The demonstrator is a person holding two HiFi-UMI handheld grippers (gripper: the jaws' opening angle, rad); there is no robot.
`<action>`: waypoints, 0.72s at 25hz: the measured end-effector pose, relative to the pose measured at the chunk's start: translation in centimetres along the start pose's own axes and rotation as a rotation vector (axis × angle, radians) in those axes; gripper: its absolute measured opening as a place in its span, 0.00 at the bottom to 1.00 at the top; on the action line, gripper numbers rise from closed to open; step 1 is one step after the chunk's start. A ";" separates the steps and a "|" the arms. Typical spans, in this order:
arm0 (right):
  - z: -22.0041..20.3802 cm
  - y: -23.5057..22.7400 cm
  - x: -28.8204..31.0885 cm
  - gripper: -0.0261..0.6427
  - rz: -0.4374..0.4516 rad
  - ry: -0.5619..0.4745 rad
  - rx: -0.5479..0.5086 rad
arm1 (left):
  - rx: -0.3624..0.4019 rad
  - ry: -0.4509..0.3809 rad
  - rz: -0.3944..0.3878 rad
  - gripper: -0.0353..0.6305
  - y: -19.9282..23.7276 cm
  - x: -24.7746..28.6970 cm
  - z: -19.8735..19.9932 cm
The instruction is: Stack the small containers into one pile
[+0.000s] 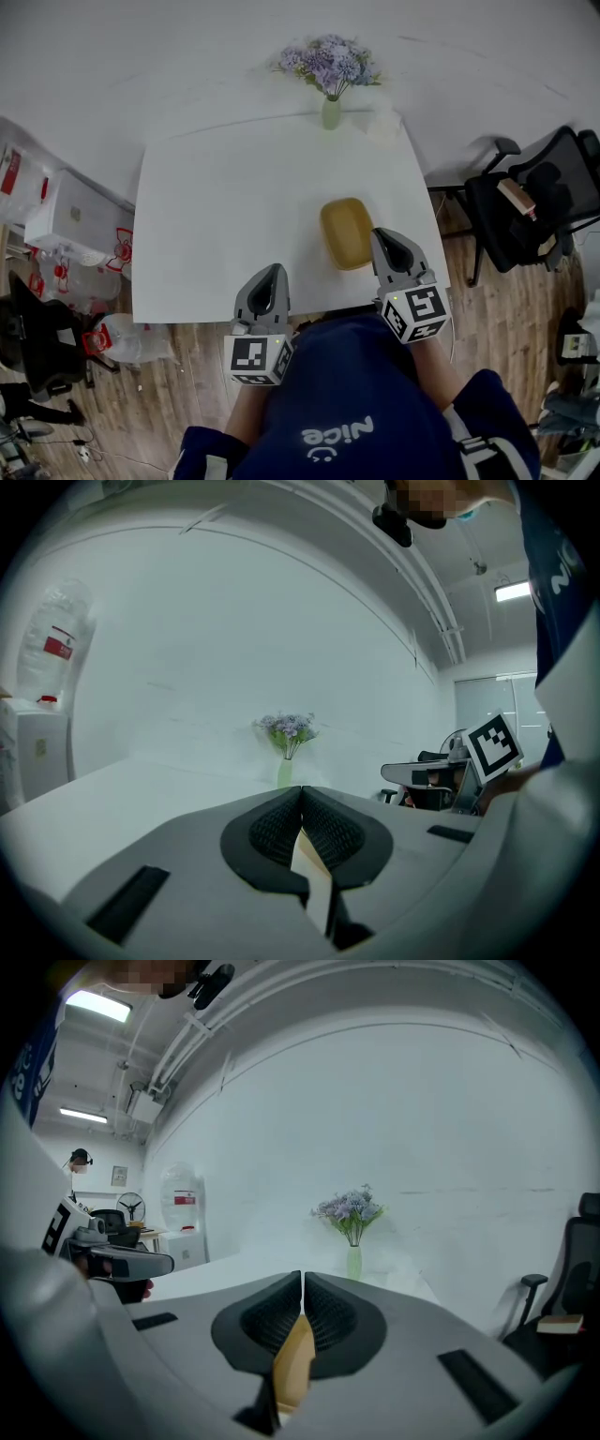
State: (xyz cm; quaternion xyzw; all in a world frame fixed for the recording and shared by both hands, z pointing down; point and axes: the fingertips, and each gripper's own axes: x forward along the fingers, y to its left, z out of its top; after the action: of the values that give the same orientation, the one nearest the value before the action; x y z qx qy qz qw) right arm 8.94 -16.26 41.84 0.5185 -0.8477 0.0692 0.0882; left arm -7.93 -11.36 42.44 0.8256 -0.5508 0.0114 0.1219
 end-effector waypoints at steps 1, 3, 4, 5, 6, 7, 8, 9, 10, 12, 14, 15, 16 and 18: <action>-0.1 0.0 0.1 0.11 0.004 0.004 -0.002 | -0.001 0.001 0.001 0.08 0.0 0.1 0.0; -0.2 0.1 0.3 0.11 0.014 0.009 -0.009 | 0.000 0.002 0.001 0.08 -0.1 0.2 0.0; -0.2 0.2 0.5 0.11 0.019 0.011 -0.013 | 0.001 0.004 0.002 0.08 -0.1 0.3 0.0; -0.2 0.3 0.6 0.11 0.023 0.012 -0.016 | 0.003 0.006 0.003 0.08 -0.2 0.4 -0.1; -0.2 0.3 0.7 0.11 0.028 0.014 -0.019 | 0.005 0.011 0.004 0.08 -0.2 0.4 -0.2; -0.2 0.4 0.8 0.11 0.032 0.015 -0.021 | 0.006 0.015 0.004 0.08 -0.3 0.4 -0.3; -0.3 0.4 0.8 0.11 0.036 0.017 -0.022 | 0.007 0.019 0.003 0.08 -0.3 0.5 -0.4; -0.3 0.5 0.8 0.11 0.040 0.020 -0.024 | 0.009 0.024 0.003 0.08 -0.3 0.5 -0.4; -0.4 0.6 0.8 0.11 0.044 0.023 -0.026 | 0.011 0.028 0.003 0.08 -0.3 0.5 -0.5; -0.7 0.9 0.6 0.11 0.050 0.029 -0.033 | 0.016 0.038 0.004 0.08 -0.3 0.4 -0.7; -1.0 1.0 0.5 0.11 0.057 0.034 -0.035 | 0.019 0.046 0.005 0.08 -0.4 0.4 -1.0; -1.1 0.9 0.5 0.11 0.059 0.035 -0.035 | 0.020 0.049 0.005 0.08 -0.5 0.5 -1.1; -1.1 0.9 0.5 0.11 0.061 0.035 -0.035 | 0.022 0.051 0.004 0.08 -0.6 0.5 -1.2; -1.1 0.9 0.4 0.11 0.066 0.035 -0.039 | 0.027 0.054 0.001 0.08 -0.9 0.6 -1.4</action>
State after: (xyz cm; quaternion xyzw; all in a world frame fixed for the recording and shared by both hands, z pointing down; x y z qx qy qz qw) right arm 8.08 -15.92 43.01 0.4872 -0.8638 0.0645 0.1110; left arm -6.76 -11.29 43.70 0.8264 -0.5474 0.0411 0.1254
